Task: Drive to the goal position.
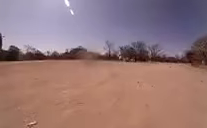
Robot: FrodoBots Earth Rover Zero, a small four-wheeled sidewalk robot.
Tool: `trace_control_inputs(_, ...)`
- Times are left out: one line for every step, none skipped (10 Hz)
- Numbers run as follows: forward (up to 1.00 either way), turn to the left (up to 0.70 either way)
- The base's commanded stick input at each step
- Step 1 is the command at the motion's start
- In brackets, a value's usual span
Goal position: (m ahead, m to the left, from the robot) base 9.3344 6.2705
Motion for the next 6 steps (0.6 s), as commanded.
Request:
trace_control_inputs(1.00,-0.27)
trace_control_inputs(1.00,-0.27)
trace_control_inputs(1.00,0.00)
trace_control_inputs(1.00,0.00)
trace_control_inputs(1.00,0.00)
trace_control_inputs(1.00,0.00)
